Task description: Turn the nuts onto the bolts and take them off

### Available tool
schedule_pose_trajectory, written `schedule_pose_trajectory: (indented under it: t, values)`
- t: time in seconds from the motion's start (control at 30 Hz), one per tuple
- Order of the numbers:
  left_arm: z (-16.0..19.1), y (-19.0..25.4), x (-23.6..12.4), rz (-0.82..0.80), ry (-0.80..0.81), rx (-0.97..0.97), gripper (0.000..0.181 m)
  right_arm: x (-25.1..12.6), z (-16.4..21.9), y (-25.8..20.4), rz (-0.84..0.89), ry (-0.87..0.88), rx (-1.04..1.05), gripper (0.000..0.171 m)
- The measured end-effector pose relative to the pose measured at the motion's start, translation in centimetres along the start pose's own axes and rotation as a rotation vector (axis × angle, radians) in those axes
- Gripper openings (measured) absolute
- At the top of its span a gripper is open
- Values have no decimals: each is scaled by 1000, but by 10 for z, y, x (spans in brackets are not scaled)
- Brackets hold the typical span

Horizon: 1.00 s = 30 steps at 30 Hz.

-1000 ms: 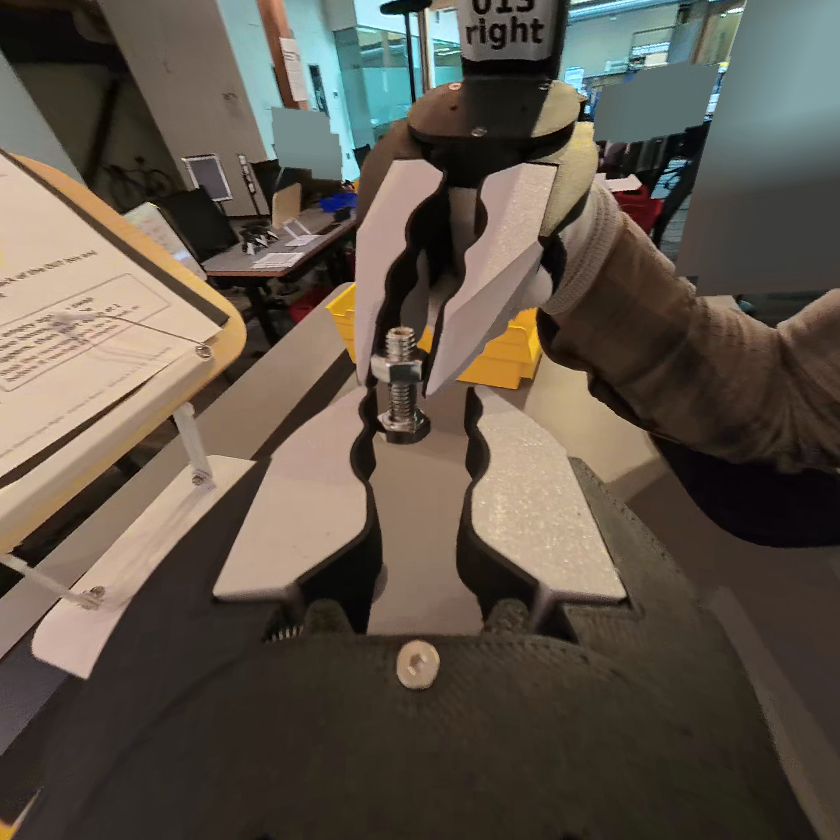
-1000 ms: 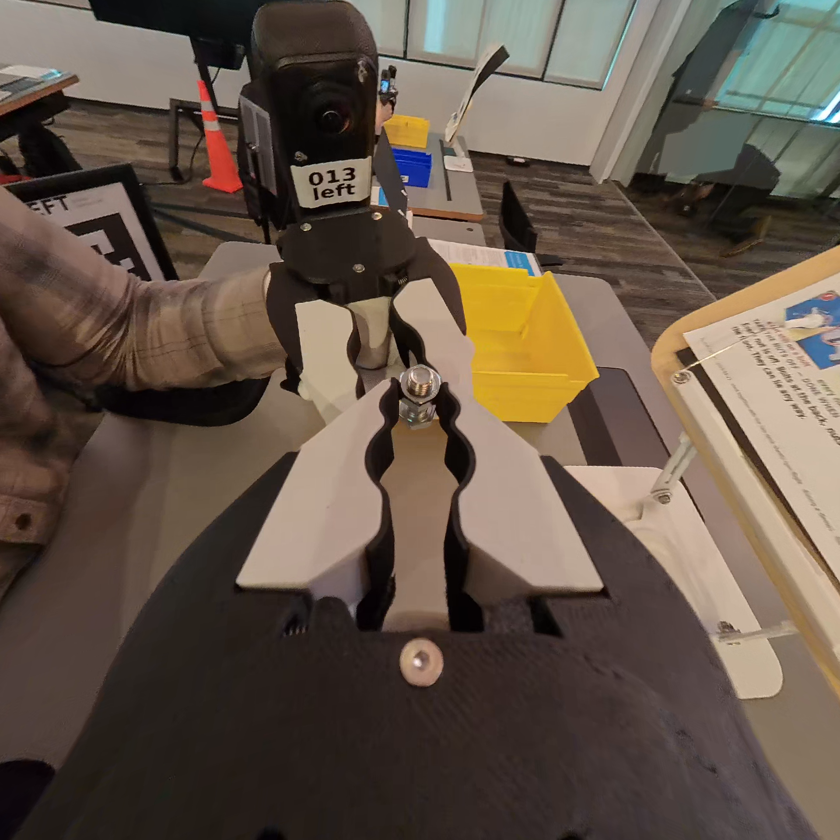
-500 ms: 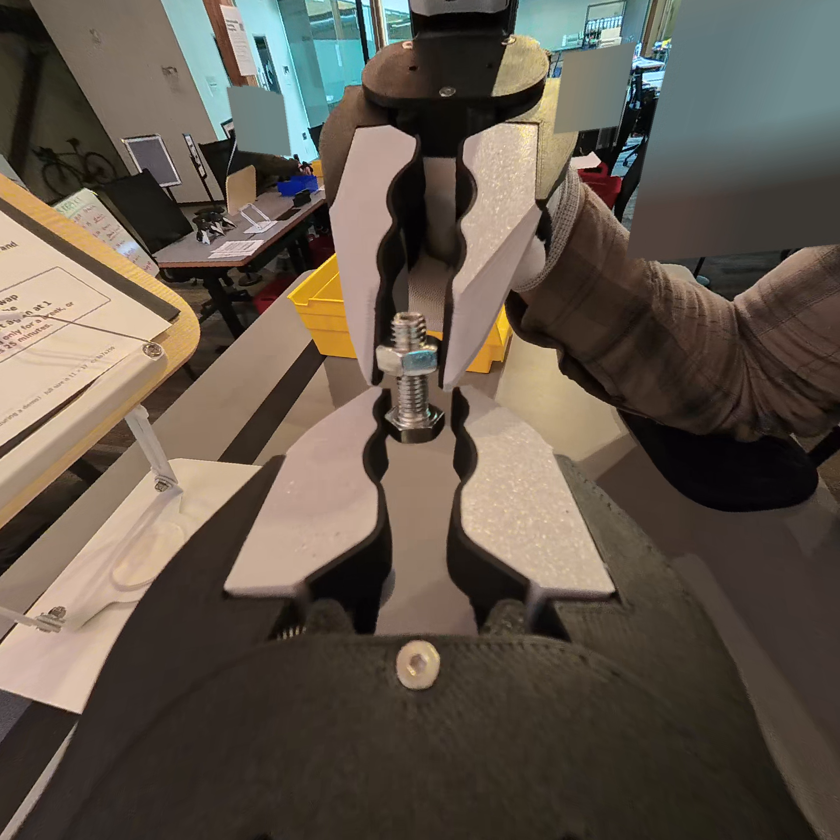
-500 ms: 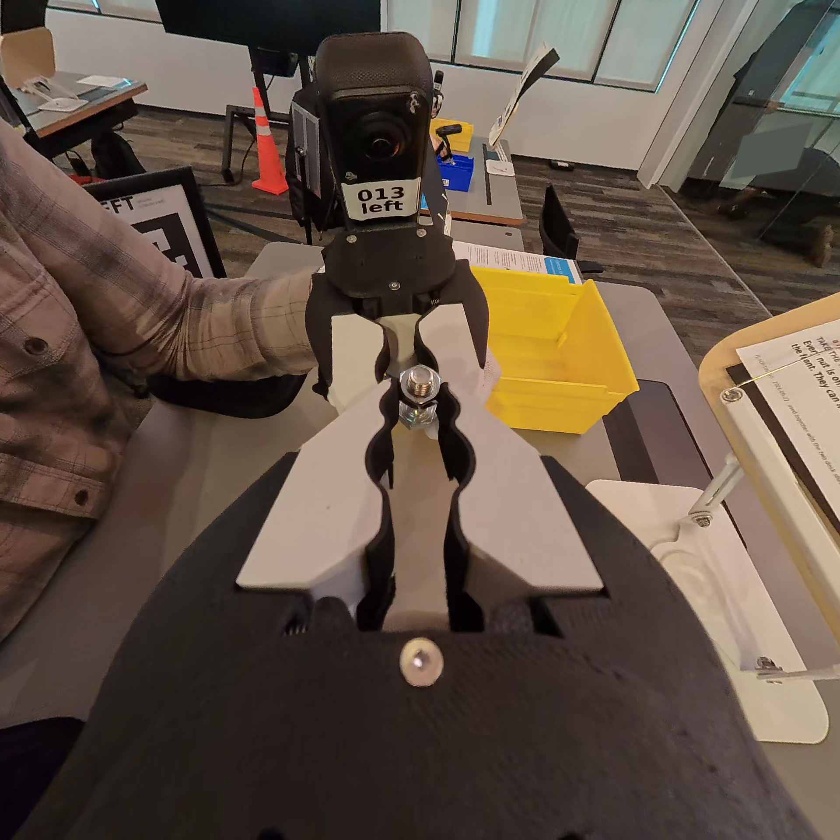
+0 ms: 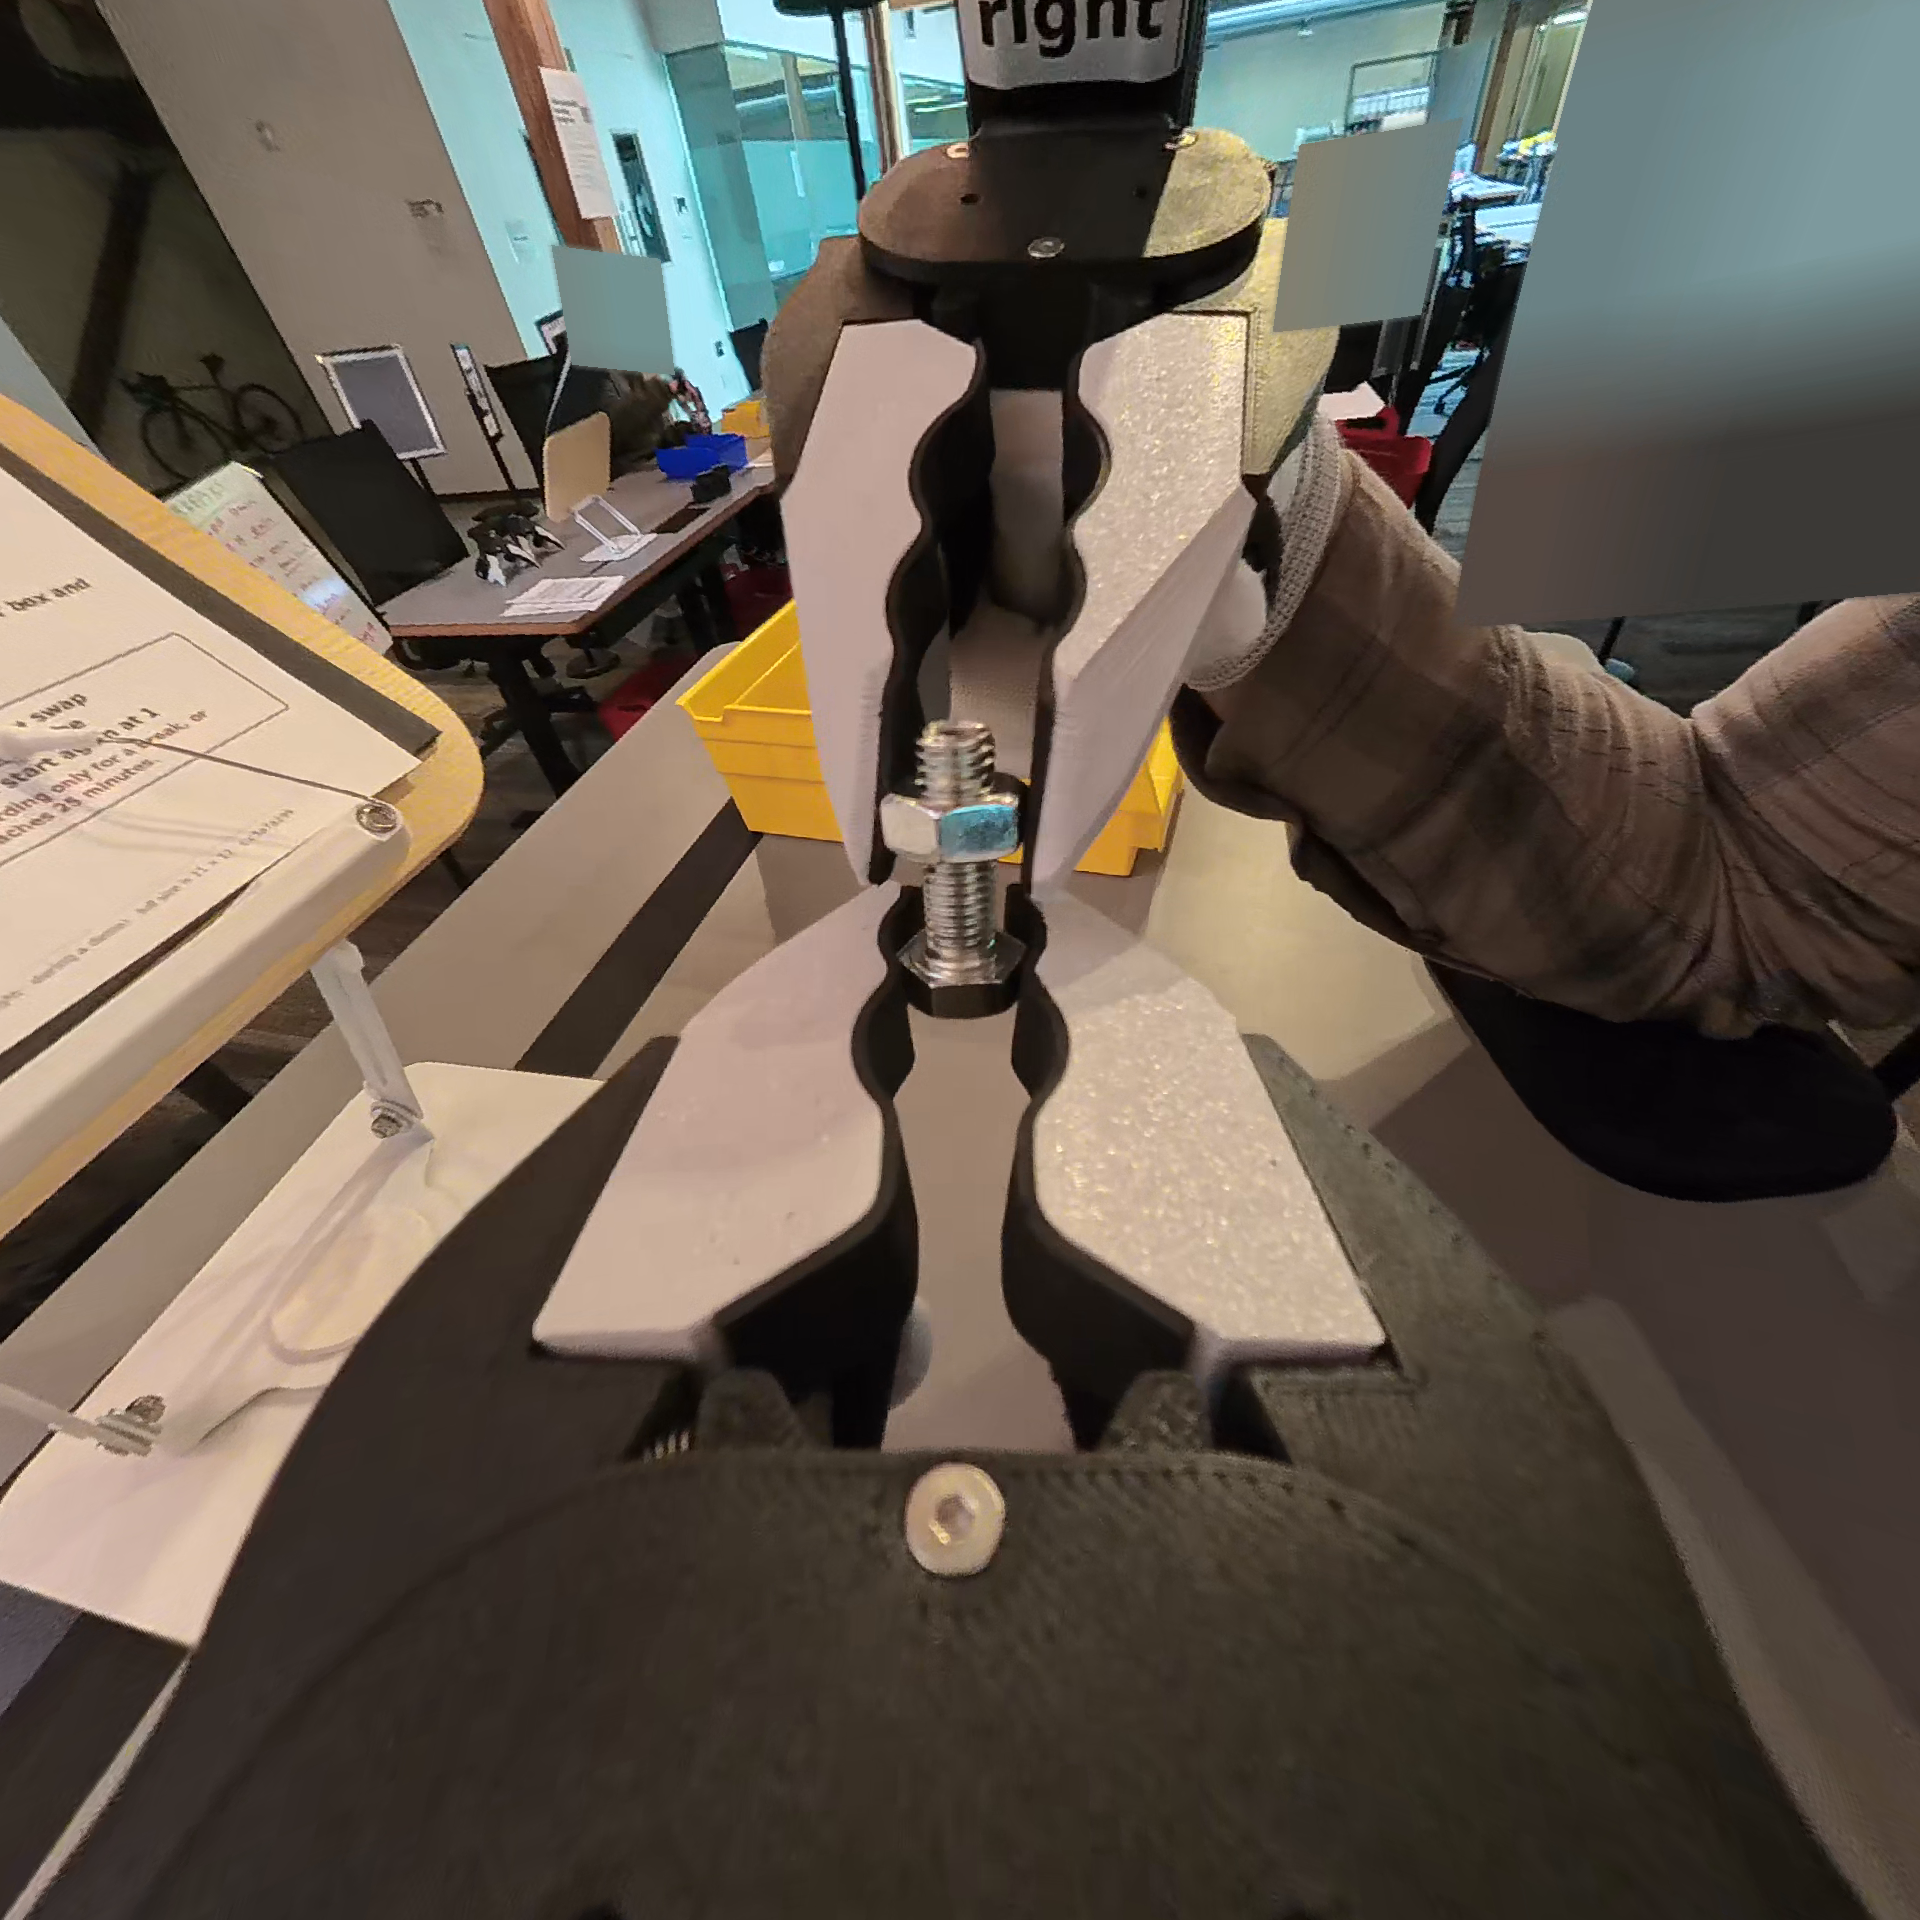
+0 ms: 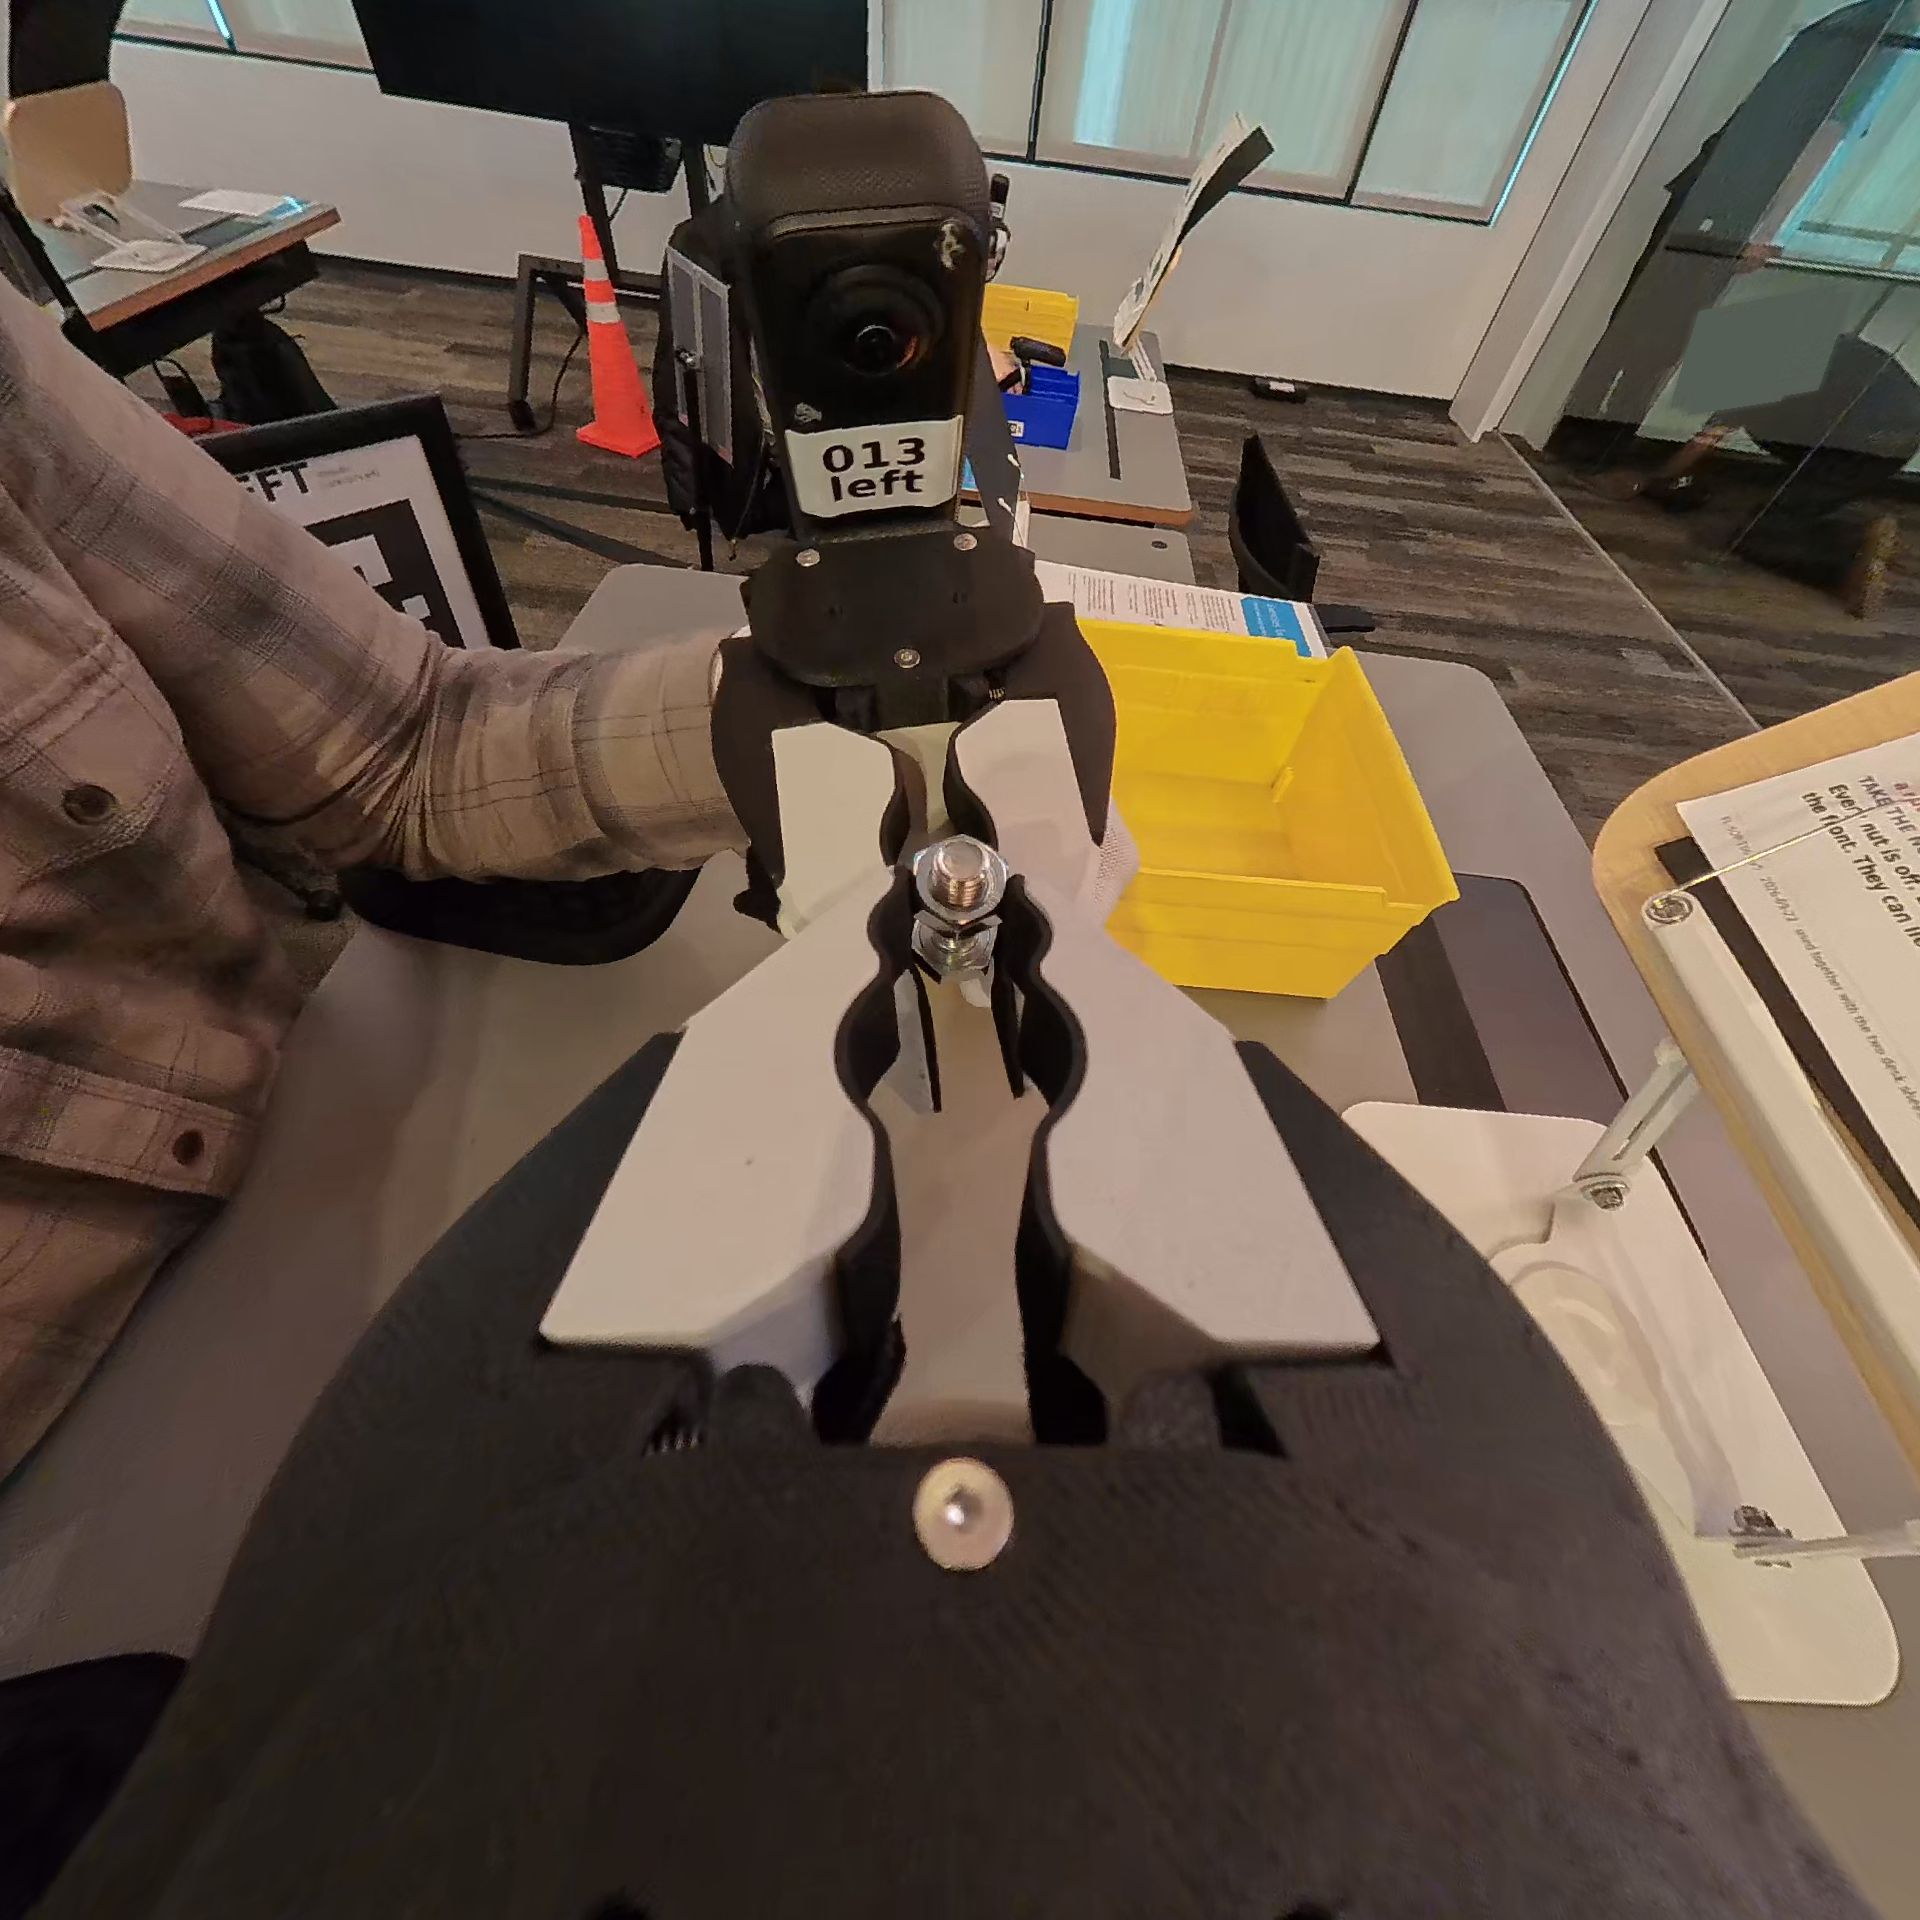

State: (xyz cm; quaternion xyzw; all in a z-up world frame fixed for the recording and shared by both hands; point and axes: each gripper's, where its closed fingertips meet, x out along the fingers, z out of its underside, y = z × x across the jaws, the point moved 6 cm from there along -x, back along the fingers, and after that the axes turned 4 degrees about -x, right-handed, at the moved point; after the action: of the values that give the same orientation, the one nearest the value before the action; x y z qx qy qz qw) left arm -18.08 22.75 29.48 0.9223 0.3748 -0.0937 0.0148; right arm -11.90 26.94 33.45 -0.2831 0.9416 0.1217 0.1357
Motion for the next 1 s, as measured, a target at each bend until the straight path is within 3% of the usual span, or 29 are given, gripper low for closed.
schedule_pose_trajectory:
  t: [0.2, 0.33, 0.7, 1.0]
  values:
    - [1, 1, 1, 14, 0, -10, 15, 0, 1, -1, -2, -5, -9, 15]
    - [0, 10, 0, 123, 17, -55, 23, -2, 1, -7, -42, -11, -34, 15]
    - [5, 37, 2, 369, -29, -77, 22, -4, 1, -33, -207, 9, -138, 15]
    - [8, 43, 4, 415, -46, -69, 16, -5, 4, -39, -264, 12, -146, 15]
